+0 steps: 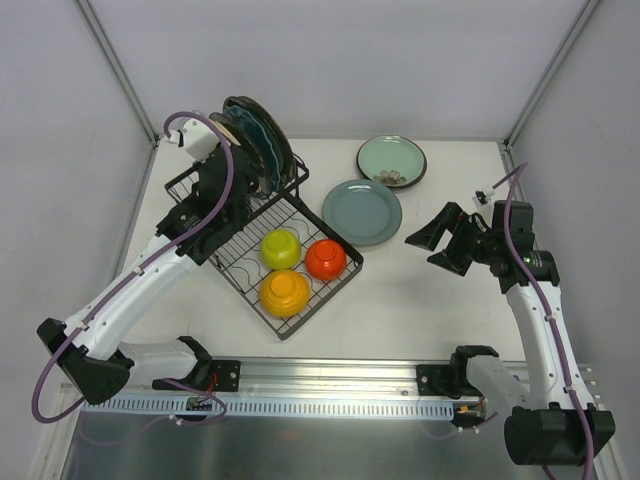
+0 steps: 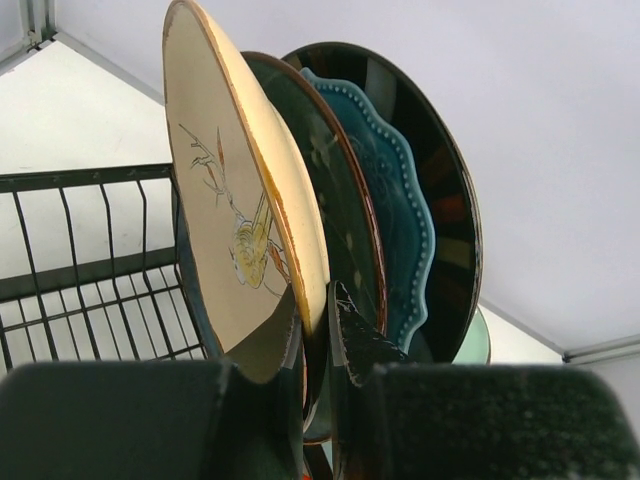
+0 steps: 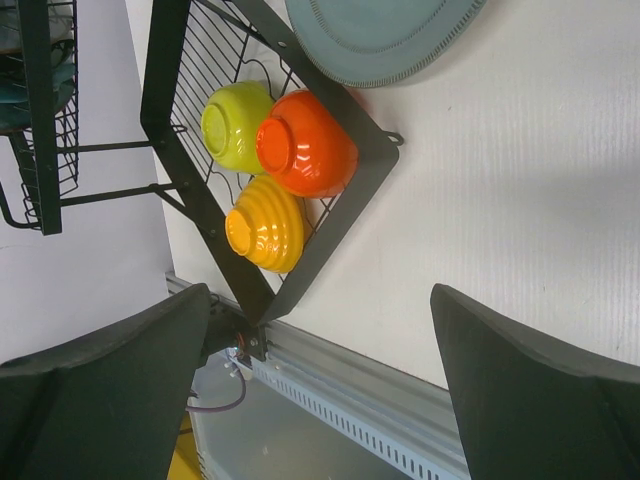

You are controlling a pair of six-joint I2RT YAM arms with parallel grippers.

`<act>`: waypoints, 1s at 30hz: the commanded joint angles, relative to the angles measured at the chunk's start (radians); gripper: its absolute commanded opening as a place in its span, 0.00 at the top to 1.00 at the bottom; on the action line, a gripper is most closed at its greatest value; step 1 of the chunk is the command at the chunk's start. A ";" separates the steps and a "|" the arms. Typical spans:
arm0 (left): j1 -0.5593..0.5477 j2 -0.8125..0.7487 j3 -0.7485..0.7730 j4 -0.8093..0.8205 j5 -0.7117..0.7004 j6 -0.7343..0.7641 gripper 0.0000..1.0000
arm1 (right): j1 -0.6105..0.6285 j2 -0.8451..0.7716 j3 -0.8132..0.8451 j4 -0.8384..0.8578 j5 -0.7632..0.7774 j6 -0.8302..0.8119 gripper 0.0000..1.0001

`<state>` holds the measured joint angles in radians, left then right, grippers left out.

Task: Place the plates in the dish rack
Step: Insert the plate into the dish rack

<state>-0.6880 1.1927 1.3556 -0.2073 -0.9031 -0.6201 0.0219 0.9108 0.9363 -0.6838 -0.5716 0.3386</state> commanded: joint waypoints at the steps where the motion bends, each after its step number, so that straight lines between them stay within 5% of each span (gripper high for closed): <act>1: -0.013 -0.031 0.007 0.151 -0.049 -0.038 1.00 | -0.010 -0.015 0.018 0.035 -0.027 -0.007 0.04; 30: -0.107 0.015 0.056 0.154 -0.197 0.014 1.00 | -0.010 -0.029 0.001 0.046 -0.033 -0.009 0.04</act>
<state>-0.7803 1.2205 1.3457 -0.1764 -1.0672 -0.5972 0.0200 0.9020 0.9363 -0.6762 -0.5808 0.3386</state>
